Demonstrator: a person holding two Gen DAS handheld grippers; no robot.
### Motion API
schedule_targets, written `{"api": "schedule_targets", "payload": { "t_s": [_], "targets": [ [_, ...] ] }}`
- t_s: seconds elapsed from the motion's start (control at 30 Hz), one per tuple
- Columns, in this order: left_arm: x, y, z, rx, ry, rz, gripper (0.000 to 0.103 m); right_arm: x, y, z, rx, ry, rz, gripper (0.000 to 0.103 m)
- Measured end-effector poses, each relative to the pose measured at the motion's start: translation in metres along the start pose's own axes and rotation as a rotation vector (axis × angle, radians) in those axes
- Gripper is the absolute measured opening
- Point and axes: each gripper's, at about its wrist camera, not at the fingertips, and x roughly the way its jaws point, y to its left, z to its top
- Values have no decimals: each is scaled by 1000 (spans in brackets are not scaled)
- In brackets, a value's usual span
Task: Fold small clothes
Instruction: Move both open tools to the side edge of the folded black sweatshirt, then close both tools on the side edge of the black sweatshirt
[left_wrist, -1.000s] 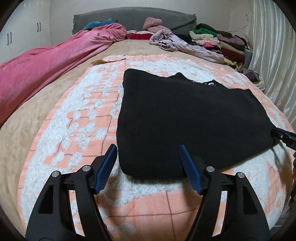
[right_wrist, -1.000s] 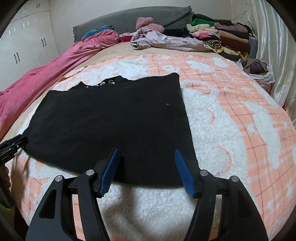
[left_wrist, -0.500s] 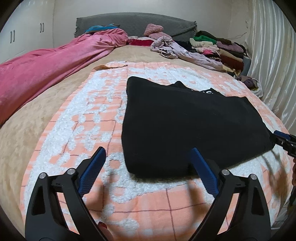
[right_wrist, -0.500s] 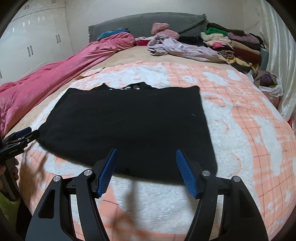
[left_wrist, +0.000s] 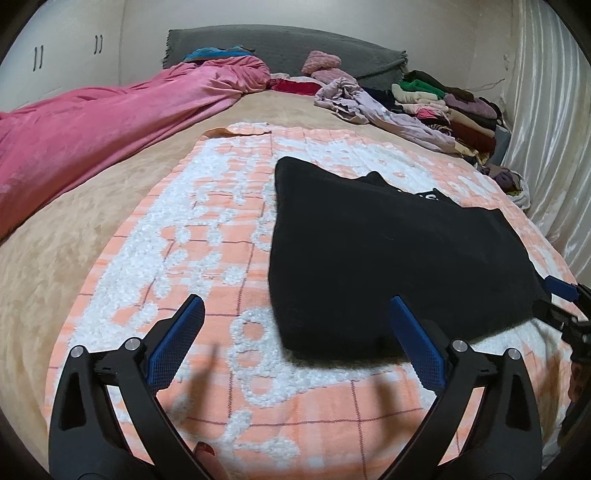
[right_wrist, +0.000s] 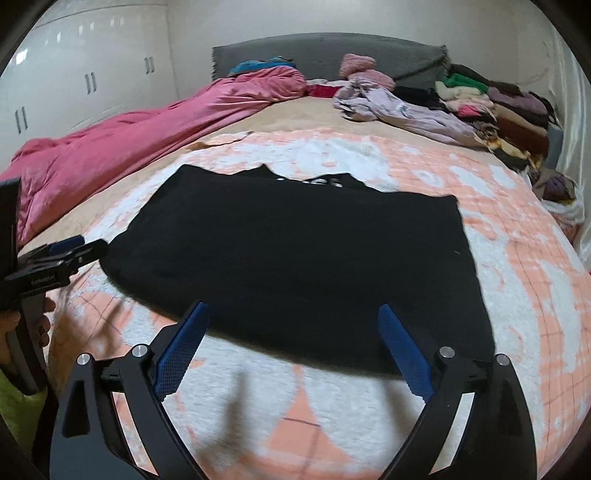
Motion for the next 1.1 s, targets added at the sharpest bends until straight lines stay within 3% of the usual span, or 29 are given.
{"api": "schedule_targets", "payload": {
  "t_s": [0.4,0.7,0.8,1.0,1.1],
  "targets": [
    [12,55,16,-166,38,30,93,30,100,9,-306,-18,70,92],
    [32,83,34,-298,92,-2,93,67,158,9,-483,11,91,91],
    [43,81,43,-307,116,-26,93,85,170,5,-530,52,61,80],
    [69,73,59,-316,175,-74,93,101,181,8,-578,22,6,81],
    [84,68,68,-321,210,-112,93,106,183,11,-589,-9,-18,68]
  ]
}}
